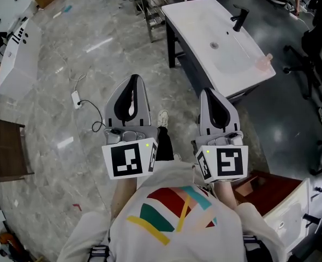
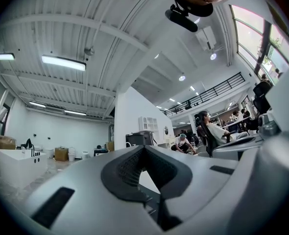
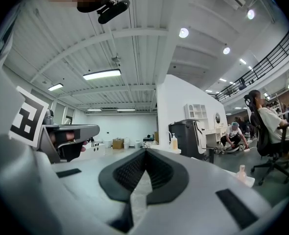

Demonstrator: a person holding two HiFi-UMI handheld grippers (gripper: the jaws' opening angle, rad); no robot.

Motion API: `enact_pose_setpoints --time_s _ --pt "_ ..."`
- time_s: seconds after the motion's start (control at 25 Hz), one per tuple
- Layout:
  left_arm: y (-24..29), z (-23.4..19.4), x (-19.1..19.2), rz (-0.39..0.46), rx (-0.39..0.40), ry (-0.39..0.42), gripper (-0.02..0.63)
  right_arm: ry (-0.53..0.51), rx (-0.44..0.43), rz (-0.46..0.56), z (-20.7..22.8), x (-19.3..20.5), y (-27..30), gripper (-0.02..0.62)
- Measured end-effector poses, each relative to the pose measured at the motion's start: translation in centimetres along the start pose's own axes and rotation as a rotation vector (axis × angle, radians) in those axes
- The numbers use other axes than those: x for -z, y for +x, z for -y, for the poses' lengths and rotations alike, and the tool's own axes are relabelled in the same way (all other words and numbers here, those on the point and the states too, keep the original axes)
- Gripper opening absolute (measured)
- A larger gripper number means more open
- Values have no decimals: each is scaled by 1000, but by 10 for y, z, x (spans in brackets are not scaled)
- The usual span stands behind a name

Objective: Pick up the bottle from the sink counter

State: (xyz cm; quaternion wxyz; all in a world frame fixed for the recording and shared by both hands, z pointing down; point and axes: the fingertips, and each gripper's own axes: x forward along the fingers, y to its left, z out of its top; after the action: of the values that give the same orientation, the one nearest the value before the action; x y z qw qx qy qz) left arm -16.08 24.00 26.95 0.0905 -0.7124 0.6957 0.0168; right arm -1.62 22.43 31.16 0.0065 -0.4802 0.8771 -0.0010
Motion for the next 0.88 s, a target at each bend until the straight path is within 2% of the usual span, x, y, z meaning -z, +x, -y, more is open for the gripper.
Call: enact_pose_setpoints --time_s 0.28,0.4,0.88 --pt "48 -13 9 16 25 -24 17 -16 38 29 17 -8 42 11" --pt "73 -23 18 7 32 -36 17 -15 48 10 23 -1 66 11" --pt "204 -65 43 1 123 -79 17 -39 130 -17 53 -3 187 11"
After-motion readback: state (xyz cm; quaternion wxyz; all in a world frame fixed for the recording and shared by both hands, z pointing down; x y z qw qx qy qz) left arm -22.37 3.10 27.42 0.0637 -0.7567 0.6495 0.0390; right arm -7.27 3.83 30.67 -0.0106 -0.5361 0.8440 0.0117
